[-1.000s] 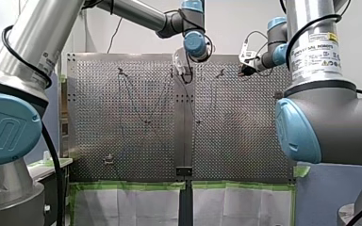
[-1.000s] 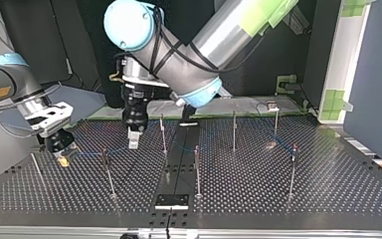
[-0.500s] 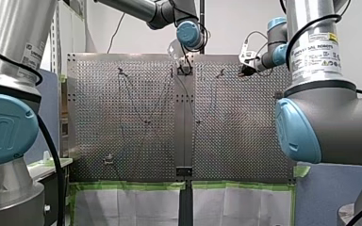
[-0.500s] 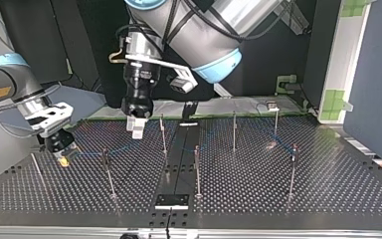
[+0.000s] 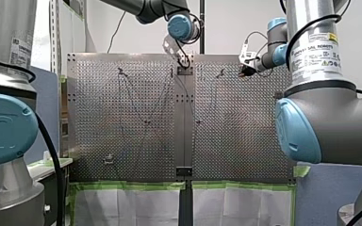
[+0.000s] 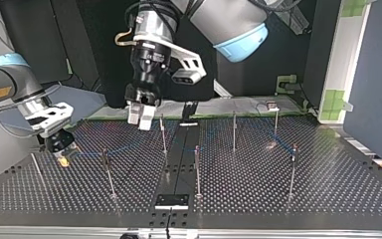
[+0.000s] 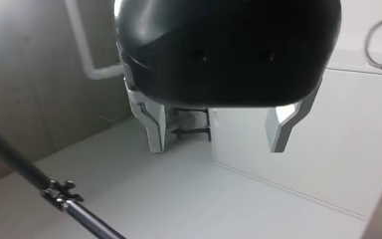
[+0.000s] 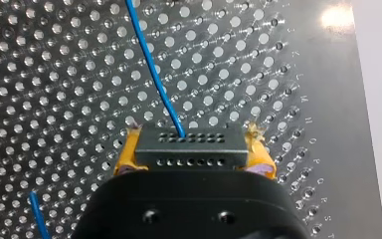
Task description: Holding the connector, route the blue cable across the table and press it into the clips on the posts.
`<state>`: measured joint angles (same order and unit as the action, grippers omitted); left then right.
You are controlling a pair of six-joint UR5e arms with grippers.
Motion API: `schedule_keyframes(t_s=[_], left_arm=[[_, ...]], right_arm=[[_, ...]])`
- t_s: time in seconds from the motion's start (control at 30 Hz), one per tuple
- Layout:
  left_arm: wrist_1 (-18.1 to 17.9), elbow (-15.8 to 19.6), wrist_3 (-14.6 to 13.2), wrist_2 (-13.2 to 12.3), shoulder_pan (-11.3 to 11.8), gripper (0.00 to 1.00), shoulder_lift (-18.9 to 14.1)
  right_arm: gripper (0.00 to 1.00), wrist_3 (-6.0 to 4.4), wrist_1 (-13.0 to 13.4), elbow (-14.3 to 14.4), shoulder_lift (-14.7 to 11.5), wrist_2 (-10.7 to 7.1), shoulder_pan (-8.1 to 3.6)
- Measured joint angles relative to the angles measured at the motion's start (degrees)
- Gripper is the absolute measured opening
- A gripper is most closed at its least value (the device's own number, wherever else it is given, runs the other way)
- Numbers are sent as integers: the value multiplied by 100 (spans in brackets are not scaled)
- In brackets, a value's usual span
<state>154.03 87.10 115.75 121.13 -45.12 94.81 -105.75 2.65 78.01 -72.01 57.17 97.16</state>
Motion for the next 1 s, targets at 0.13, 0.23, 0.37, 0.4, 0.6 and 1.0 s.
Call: schedule_keyframes(t_s=[0.13,0.23,0.37,0.4,0.6,1.0], left_arm=[[-193,193,193,0,9,100,-60],[-336,336,335,1,23,100,-70],[-537,537,529,20,44,100,-72],[-579,580,564,27,47,100,-71],[-870,870,747,35,64,100,74],[-1491,1492,257,36,97,100,683]], right_arm=[[0,-1,0,1,2,-2,0],[0,-5,0,1,5,-3,0],[0,-8,0,1,6,-2,0],[0,-8,0,1,6,0,0],[0,-2,0,2,10,5,1],[0,0,0,3,23,6,0]])
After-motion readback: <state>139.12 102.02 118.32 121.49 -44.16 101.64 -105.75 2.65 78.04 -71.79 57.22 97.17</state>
